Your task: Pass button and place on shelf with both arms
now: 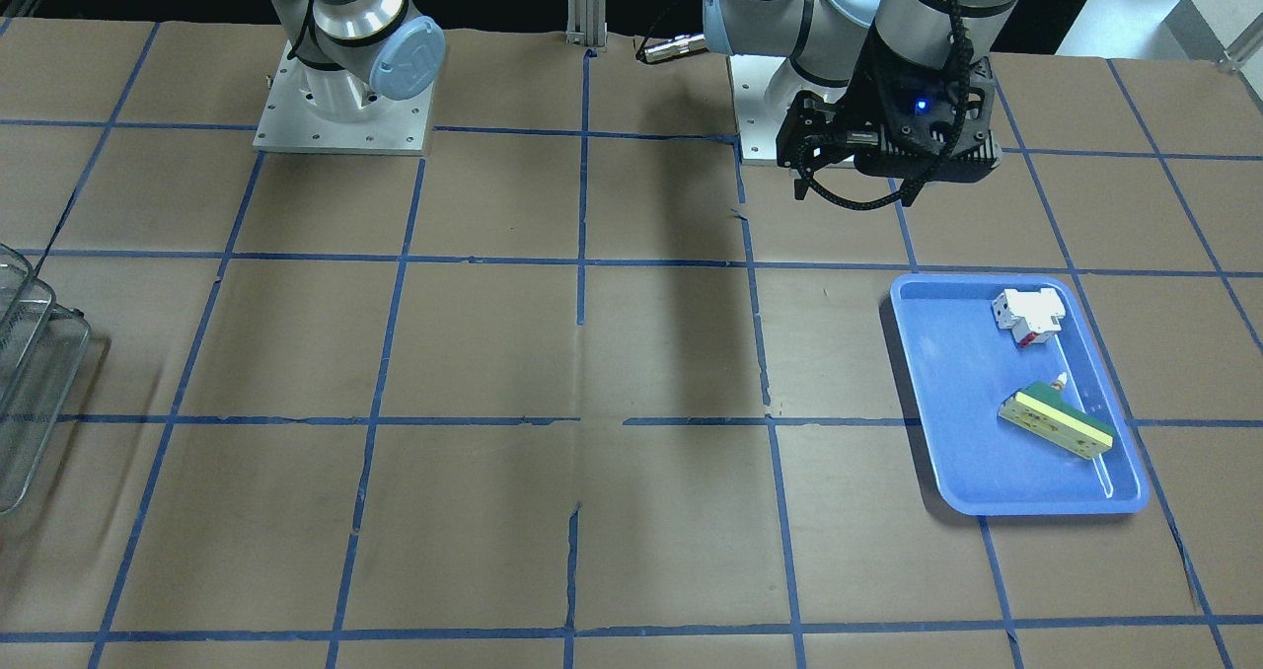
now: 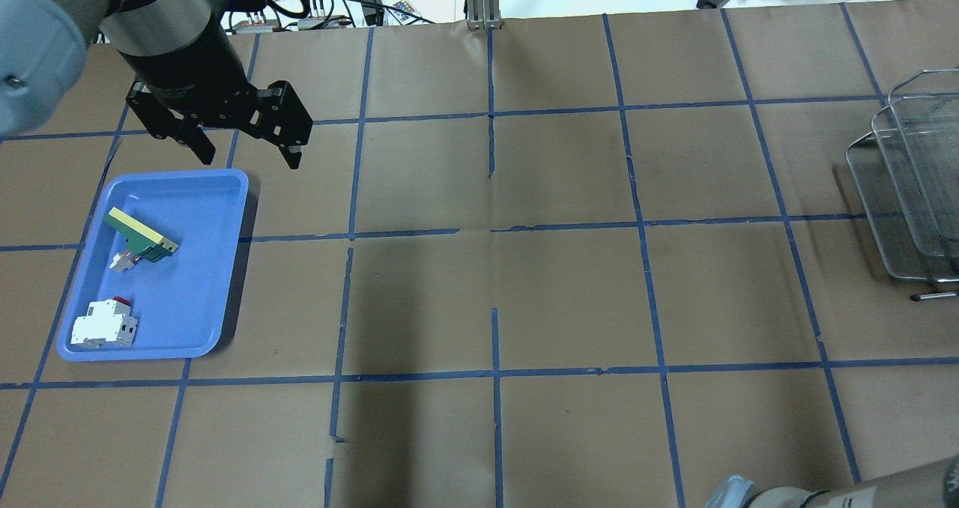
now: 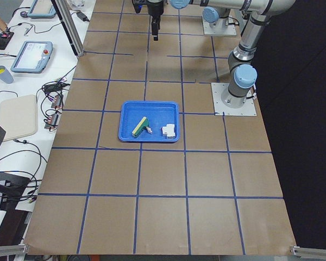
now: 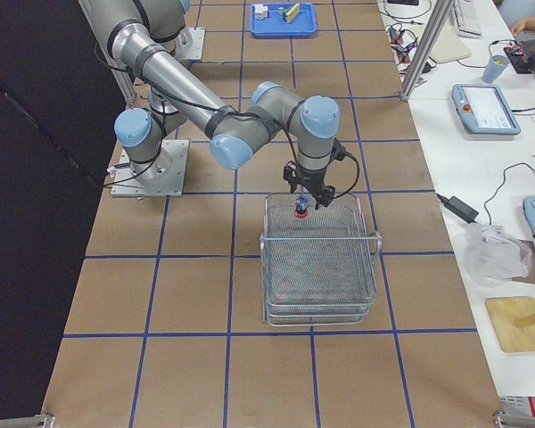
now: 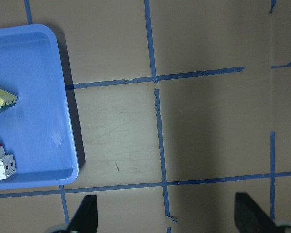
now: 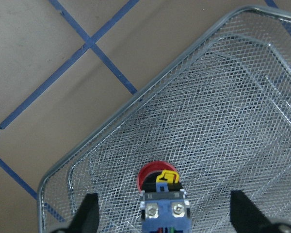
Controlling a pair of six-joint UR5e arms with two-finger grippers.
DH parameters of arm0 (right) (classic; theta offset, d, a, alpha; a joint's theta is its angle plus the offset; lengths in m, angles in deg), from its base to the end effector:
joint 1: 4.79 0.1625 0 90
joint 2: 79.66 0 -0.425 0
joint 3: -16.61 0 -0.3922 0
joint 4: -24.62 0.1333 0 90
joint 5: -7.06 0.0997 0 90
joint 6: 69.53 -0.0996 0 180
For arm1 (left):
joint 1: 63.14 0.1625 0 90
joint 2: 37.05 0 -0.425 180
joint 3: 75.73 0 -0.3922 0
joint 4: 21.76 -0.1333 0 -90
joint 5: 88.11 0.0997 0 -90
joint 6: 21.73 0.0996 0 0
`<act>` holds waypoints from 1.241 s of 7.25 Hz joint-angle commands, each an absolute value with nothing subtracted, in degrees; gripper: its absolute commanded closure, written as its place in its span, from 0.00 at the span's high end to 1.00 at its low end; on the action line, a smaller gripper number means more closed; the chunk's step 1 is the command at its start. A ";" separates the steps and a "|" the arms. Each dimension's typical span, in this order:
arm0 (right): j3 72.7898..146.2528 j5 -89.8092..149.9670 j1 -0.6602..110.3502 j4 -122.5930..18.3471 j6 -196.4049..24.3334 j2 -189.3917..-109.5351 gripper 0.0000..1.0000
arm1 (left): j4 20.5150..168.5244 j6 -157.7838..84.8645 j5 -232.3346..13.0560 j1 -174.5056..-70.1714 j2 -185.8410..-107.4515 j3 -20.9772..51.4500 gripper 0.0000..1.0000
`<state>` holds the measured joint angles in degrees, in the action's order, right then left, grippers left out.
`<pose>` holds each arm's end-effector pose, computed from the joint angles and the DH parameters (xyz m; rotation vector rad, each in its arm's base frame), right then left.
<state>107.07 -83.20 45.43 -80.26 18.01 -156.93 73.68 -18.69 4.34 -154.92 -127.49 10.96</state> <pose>-0.2678 -0.5293 0.3909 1.2602 -2.8467 0.0140 -0.1442 -0.4859 0.5032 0.1318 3.0957 0.0702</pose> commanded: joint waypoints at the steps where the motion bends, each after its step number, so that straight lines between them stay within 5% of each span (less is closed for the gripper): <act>1: 107.32 -82.68 45.83 -72.47 5.52 -162.85 1.00 | 73.69 -18.65 4.35 -154.99 -127.49 11.01 1.00; 6: 107.85 -83.29 73.80 -60.47 -63.88 -172.11 1.00 | 73.69 -18.65 4.27 -154.99 -127.58 11.02 1.00; 9: 108.02 -82.68 88.34 -58.36 -79.27 -173.17 1.00 | 73.69 -18.83 4.27 -154.99 -127.58 11.02 1.00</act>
<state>107.93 -82.93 82.97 -59.49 -74.56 -172.98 73.73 -18.74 4.27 -154.98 -127.55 11.01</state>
